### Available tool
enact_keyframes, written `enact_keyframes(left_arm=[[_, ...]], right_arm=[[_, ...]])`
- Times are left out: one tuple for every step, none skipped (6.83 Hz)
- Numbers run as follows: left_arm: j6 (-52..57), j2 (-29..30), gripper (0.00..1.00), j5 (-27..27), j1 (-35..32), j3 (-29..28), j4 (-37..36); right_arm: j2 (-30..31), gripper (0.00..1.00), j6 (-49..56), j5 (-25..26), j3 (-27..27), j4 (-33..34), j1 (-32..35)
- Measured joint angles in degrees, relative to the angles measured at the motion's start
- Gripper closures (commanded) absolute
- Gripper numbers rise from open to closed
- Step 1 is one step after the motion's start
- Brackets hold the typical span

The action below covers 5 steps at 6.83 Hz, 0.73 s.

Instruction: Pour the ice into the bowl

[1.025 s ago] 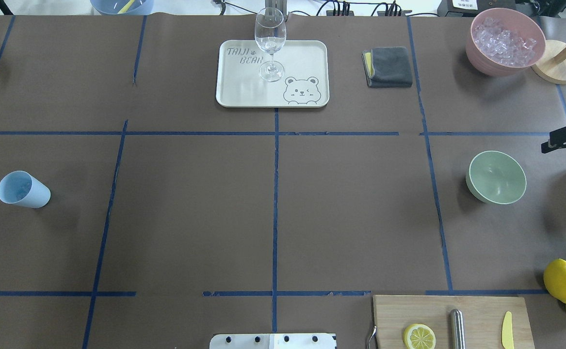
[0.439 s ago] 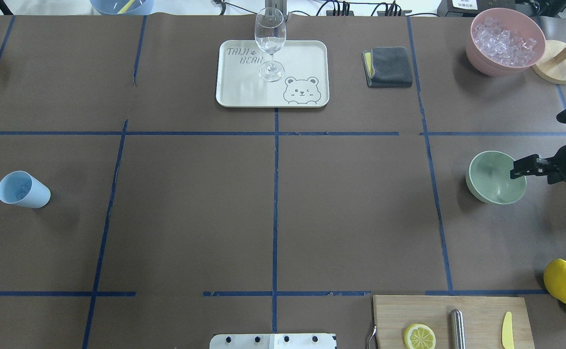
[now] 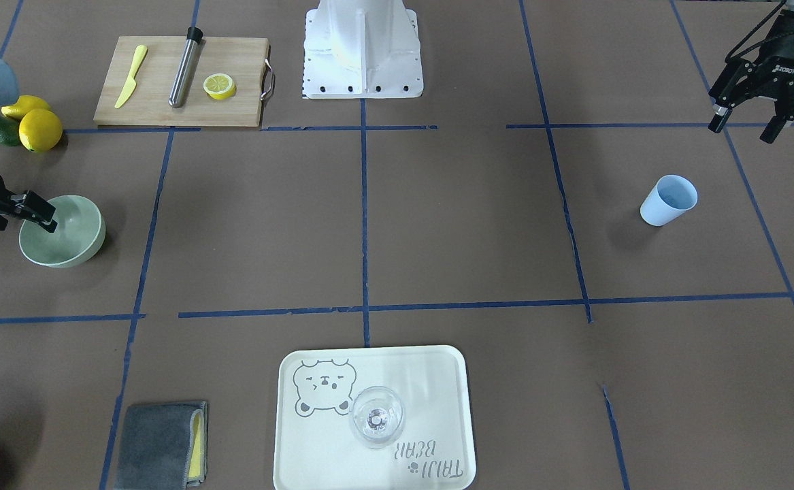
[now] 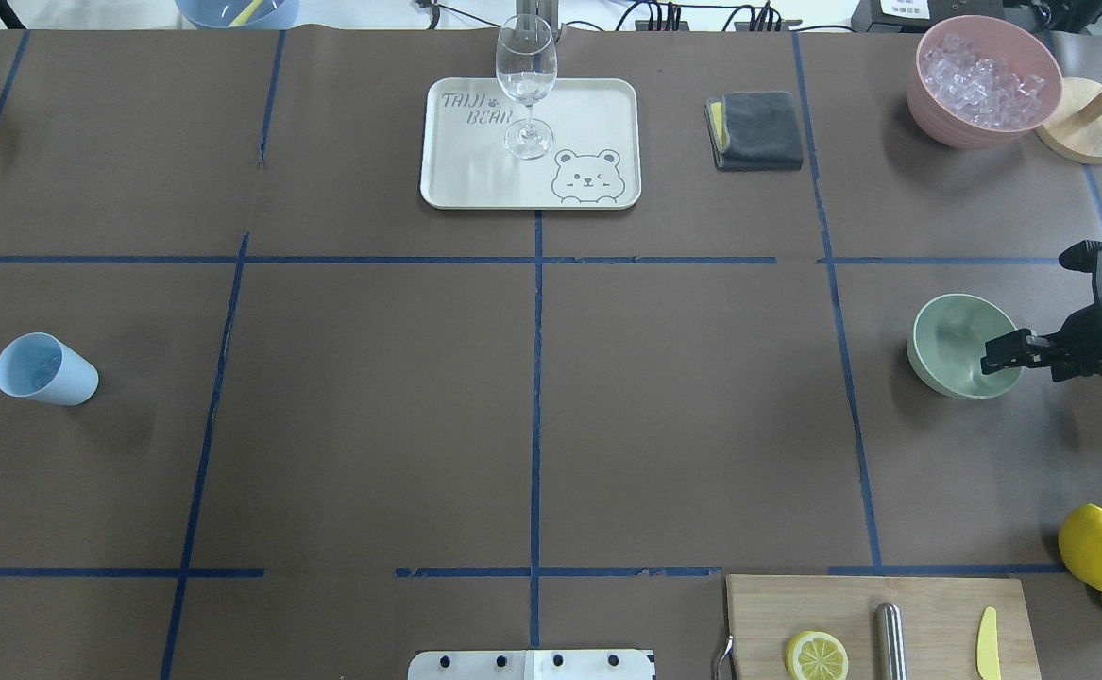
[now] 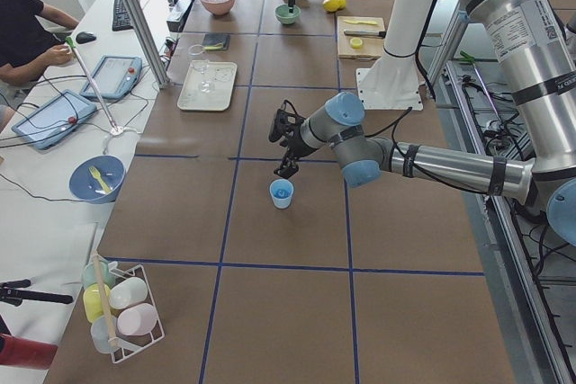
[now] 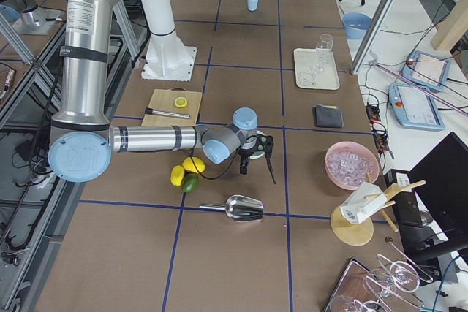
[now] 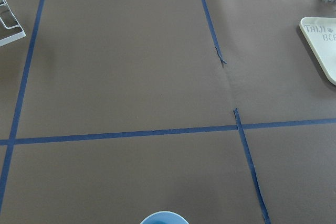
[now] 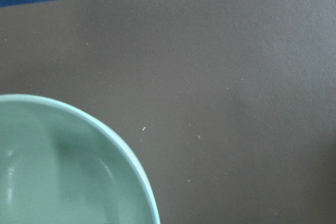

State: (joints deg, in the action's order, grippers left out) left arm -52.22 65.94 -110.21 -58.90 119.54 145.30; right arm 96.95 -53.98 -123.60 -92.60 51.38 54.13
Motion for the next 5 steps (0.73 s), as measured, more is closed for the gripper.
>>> enact_keyframes(left_arm=[[-1.18,-0.02,0.00,1.68,1.43,0.04,0.08],[-3.49,-0.02,0.00,4.32,4.03,0.05,0.17],[-5.57,-0.02,0.00,6.49,6.44,0.03,0.24],[-6.66,-0.02,0.00,7.43,7.65,-0.05,0.29],[-7.12,-0.02,0.00,7.80,8.27,-0.21,0.32]], right_arm=[[-0.06,1.00,-0.37,-0.18,0.52,-1.07,-0.17],[-0.21,1.00,-0.57,-0.43,0.63,-1.50,-0.21],[-0.44,1.00,-0.64,-1.11,0.40,-1.65,-0.24],[-0.66,1.00,-0.67,-2.60,0.11,-1.69,-0.18],[-0.85,1.00,-0.68,-4.38,-0.33,-1.73,-0.05]])
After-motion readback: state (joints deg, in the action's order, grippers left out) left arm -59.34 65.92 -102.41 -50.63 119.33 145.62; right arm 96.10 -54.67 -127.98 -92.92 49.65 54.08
